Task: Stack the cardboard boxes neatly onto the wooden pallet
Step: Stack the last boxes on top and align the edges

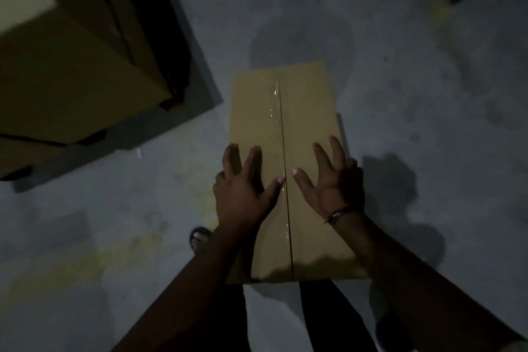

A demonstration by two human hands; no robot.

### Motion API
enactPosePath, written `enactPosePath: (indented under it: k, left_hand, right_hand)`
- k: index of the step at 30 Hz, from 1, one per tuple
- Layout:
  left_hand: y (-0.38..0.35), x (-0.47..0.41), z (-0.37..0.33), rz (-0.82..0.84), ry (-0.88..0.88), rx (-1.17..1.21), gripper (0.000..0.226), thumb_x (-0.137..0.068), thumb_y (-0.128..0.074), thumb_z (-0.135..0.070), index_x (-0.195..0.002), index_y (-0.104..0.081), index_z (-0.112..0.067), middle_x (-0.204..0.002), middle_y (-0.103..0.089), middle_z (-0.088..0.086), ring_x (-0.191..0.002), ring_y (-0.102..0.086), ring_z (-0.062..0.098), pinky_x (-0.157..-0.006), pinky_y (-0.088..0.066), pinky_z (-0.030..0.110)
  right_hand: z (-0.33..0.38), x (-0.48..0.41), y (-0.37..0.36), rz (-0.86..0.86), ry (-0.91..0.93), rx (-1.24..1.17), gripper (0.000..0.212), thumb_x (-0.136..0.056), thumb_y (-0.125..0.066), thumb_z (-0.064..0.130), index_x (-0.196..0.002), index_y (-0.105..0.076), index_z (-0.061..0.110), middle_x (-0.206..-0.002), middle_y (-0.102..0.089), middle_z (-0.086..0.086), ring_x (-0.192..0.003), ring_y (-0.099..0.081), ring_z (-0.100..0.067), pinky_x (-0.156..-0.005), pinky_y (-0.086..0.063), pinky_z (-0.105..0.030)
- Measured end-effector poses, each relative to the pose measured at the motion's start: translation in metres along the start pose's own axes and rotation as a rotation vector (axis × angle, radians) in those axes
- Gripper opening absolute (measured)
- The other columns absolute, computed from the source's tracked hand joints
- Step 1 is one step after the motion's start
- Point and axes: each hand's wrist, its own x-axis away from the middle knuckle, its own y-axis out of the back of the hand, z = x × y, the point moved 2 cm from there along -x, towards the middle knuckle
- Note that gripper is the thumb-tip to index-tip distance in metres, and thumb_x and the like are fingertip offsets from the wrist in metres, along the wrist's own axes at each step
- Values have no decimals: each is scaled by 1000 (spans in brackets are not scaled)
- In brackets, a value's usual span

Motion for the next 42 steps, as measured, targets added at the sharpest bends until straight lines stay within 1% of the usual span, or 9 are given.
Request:
enactPosePath:
  k: [3, 7, 10, 14, 19, 24, 31, 37, 42]
  left_hand:
    - [88, 16, 35, -3, 57, -10, 91, -81, -42, -89, -157, -21, -44, -169, -7, 4, -135, -41, 46, -109, -38, 53]
    - [203, 40, 89, -122, 133, -12, 96, -76, -41, -93, -156, -22, -43, -169, -4, 4, -135, -40, 47, -108, -40, 55]
    - [273, 58, 139, -223, 187, -3, 98, -74, -41, -94, -156, -23, -43, -170, -1, 2, -137, -38, 46, -110, -37, 54]
    - [340, 87, 213, -370, 276, 1, 100, -72, -40, -97, -155, -23, -44, -169, -2, 1, -140, -35, 44, -111, -36, 56]
    - [405, 122, 301, -546, 440, -44, 100, -72, -43, -96, -154, -29, -41, -169, -10, 2, -137, -38, 40, -109, -35, 53]
    - [451, 149, 360, -663, 625, -51, 95, -73, -47, -93, -152, -33, -43, -169, -13, -1, -139, -37, 38, -111, -32, 54]
    - [489, 147, 431, -674, 815, -81, 91, -74, -42, -95, -149, -37, -45, -169, -11, 0, -135, -38, 41, -109, -33, 53]
    - [544, 105, 489, -648, 868, -115, 90, -75, -39, -95, -150, -35, -47, -169, -10, -5, -136, -38, 43, -108, -34, 54]
    - [601, 76, 531, -698, 903, -126, 90, -75, -42, -95, -150, -35, -47, -169, -10, -7, -137, -38, 41, -108, -35, 53]
  right_hand:
    - [89, 16, 47, -12, 94, 27, 79, -86, -33, 78, -147, -45, 29, -165, -21, -1, -131, -42, -38, -106, -38, -52]
    - [211, 42, 91, -26, 244, 33, 75, -88, -39, 75, -150, -39, 32, -166, -13, 0, -137, -35, -37, -111, -32, -55]
    - [296, 62, 104, -79, 352, 30, 75, -88, -42, 74, -150, -39, 31, -166, -12, 0, -135, -36, -36, -110, -32, -52]
    - [399, 91, 96, -106, 485, 29, 78, -87, -39, 76, -151, -38, 31, -166, -11, 0, -135, -35, -36, -109, -35, -52]
    - [508, 126, 72, -69, 676, -67, 76, -88, -45, 72, -151, -40, 30, -165, -13, 0, -136, -35, -34, -109, -38, -51]
    - [599, 146, 53, 16, 832, -76, 74, -90, -42, 72, -152, -34, 33, -166, -6, 5, -140, -28, -29, -114, -31, -51]
    - [706, 135, 25, 84, 984, -70, 70, -89, -43, 72, -149, -39, 35, -165, -12, 4, -140, -31, -29, -113, -32, -53]
    - [809, 96, 14, 123, 1038, -116, 68, -88, -46, 71, -146, -42, 36, -163, -16, 6, -138, -32, -26, -113, -33, -50]
    - [893, 76, 23, 134, 1111, -141, 66, -89, -46, 69, -146, -42, 36, -162, -19, 5, -140, -32, -25, -113, -34, -50]
